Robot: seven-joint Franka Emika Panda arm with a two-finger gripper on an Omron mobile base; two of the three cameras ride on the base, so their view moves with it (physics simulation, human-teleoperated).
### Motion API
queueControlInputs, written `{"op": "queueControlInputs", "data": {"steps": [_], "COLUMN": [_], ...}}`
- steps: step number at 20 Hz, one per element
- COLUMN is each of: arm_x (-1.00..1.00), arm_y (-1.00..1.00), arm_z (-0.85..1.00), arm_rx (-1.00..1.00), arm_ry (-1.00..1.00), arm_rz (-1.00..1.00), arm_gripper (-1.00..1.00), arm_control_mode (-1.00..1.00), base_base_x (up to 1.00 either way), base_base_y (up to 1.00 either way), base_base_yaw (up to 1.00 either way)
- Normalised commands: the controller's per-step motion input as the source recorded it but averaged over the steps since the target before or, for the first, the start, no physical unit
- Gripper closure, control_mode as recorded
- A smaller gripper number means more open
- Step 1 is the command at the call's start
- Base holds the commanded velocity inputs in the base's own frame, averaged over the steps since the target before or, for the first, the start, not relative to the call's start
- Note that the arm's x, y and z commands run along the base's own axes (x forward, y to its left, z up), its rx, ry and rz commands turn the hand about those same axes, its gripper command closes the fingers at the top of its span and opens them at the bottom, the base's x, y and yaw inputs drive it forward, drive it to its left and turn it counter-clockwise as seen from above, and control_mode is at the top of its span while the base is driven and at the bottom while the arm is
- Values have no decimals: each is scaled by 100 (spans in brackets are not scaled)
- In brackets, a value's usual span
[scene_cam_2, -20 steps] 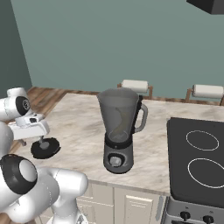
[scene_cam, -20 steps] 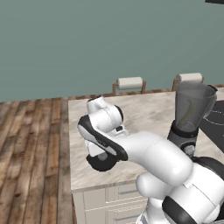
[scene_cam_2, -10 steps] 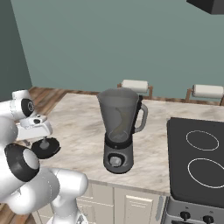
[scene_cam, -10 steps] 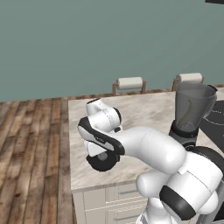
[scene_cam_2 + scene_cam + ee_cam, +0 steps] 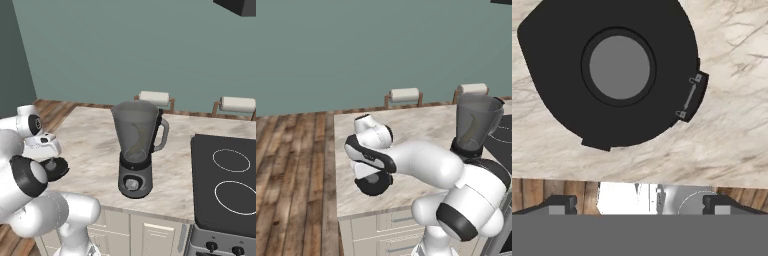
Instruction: Open the blender lid, put the banana in the blender, close the lid, and start the blender.
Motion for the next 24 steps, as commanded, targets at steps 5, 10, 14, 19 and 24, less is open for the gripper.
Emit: {"op": "queueControlInputs", "data": {"steps": [5,10,14,19,24], "arm_x": [19,23,20,15,12], "arm_y": [6,3,6,1,2], "arm_z": [-14,-18,-18,-22,-22], "arm_rx": [3,1,1,1,0], "arm_ry": [0,0,0,0,0], "arm_rz": [0,0,0,0,0], "arm_gripper": [-100,-100,-100,-100,-100], "arm_control_mode": [-100,-100,-100,-100,-100], "base_base_x": [0,0,0,0,0], "base_base_y": [0,0,0,0,0], "base_base_yaw": [0,0,0,0,0]}}
